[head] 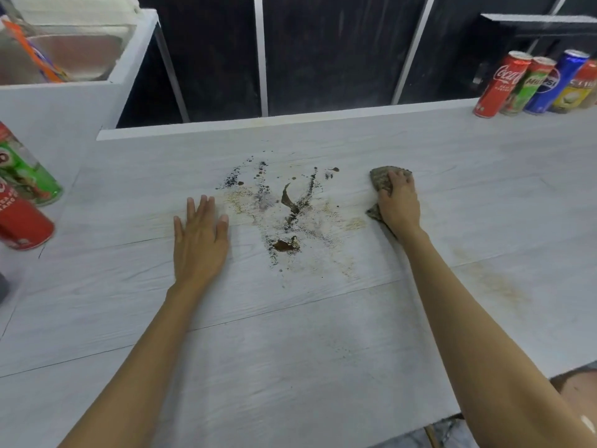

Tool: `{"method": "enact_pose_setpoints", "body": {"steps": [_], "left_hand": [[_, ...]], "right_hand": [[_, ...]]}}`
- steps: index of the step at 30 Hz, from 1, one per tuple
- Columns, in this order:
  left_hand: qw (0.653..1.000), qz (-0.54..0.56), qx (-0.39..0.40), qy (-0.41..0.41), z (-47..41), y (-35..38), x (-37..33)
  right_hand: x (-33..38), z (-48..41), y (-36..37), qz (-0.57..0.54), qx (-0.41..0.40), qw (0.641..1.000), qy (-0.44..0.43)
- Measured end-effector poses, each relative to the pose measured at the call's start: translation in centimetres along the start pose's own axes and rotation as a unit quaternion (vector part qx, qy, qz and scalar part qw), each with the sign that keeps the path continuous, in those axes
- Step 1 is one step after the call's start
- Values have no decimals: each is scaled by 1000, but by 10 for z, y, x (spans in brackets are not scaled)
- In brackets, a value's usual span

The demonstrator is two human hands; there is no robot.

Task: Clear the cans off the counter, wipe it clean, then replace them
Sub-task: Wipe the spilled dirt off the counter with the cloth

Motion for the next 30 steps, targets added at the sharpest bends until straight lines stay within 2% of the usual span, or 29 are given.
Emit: {"method": "enact_pose_setpoints", "body": {"steps": [4, 12, 19, 21, 23, 24, 26, 28, 30], "left_hand": [[999, -6, -19, -25, -1, 1, 1], [998, -13, -36, -55, -1, 4, 1], [997, -14, -40, -60, 0, 5, 2], [997, -7, -46, -65, 1, 5, 2], [997, -2, -50, -65, 1, 4, 2], [997, -3, -50, -66, 1, 4, 2], [996, -5, -52, -68, 1, 4, 3], [996, -5, -52, -73, 1, 4, 3], [995, -6, -55, -79, 0, 5, 4]], "right_hand": [[15, -36, 18, 43, 65, 997, -29], [62, -43, 51, -11, 132, 980, -151], [91, 16, 60, -82, 260, 918, -289], [87, 18, 55, -123, 314, 898, -281], [79, 10, 46, -210, 349, 880, -243], [74, 0, 41, -251, 342, 879, -218], [61, -29, 30, -282, 289, 899, -169], [50, -57, 24, -224, 232, 935, -146], [43, -75, 31, -93, 211, 958, -168]]}}
Point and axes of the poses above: each hand's wrist, its own z-axis away from the middle knuckle, its own y-axis out of the palm, x = y × z, the point moved 2 cm from there along -z, towards the middle knuckle, and after that the axes turned 2 degrees about -z, right-handed, at the moved point
